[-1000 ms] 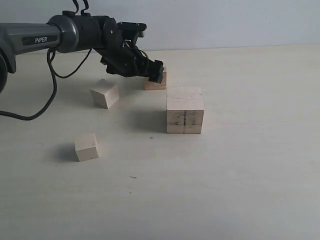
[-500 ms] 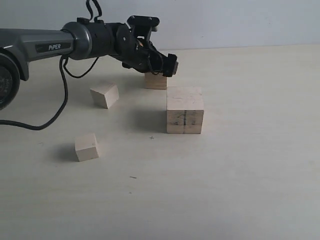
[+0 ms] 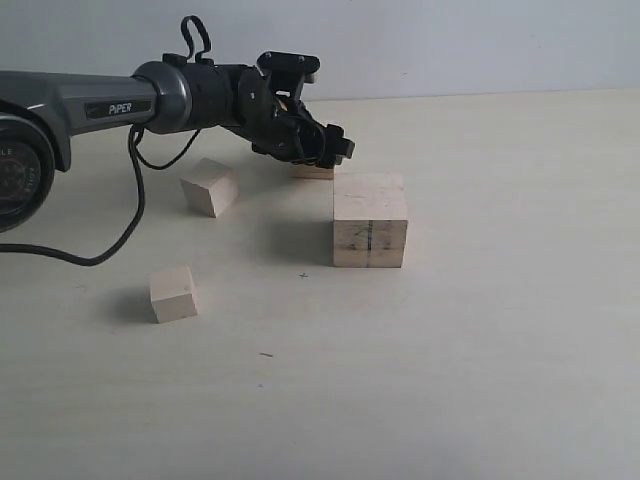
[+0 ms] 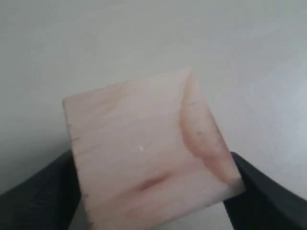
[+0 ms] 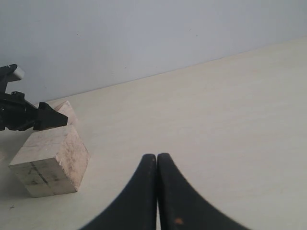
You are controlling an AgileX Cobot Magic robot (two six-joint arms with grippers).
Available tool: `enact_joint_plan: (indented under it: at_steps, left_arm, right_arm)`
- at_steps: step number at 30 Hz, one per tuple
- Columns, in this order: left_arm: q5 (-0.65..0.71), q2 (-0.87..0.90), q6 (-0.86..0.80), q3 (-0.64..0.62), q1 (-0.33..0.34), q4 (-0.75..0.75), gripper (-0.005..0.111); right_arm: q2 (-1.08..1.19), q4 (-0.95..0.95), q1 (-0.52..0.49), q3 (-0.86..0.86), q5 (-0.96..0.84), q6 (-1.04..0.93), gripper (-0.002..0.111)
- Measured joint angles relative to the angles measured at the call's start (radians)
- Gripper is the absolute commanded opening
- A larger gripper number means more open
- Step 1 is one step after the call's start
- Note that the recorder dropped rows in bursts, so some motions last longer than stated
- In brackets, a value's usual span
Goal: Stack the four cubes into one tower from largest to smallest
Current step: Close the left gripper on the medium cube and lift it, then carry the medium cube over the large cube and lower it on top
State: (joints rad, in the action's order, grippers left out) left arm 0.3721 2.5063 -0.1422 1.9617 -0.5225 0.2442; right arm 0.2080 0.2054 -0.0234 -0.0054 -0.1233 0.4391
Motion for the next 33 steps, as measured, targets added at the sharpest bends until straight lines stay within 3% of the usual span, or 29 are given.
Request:
enact_joint_plan:
  at_steps: [2, 11, 20, 26, 33]
  left_arm:
    - [0.008, 0.000, 0.000, 0.000, 0.000, 0.000, 0.000]
    - [0.158, -0.055, -0.010, 0.000, 0.020, -0.131, 0.000]
    - [0.326, -0.144, -0.082, 0.000, 0.067, -0.137, 0.000]
    - [0.431, -0.245, -0.196, 0.000, 0.120, 0.010, 0.000]
    - [0.664, -0.353, -0.533, 0.000, 0.189, 0.329, 0.000]
  right_arm:
    - [0.000, 0.000, 0.000, 0.000, 0.000, 0.000, 0.000]
    - [0.000, 0.000, 0.000, 0.000, 0.000, 0.000, 0.000]
    - [0.000, 0.000, 0.000, 0.000, 0.000, 0.000, 0.000]
    - [0.000, 0.000, 0.000, 0.000, 0.000, 0.000, 0.000]
    - [0.000, 0.000, 0.000, 0.000, 0.000, 0.000, 0.000]
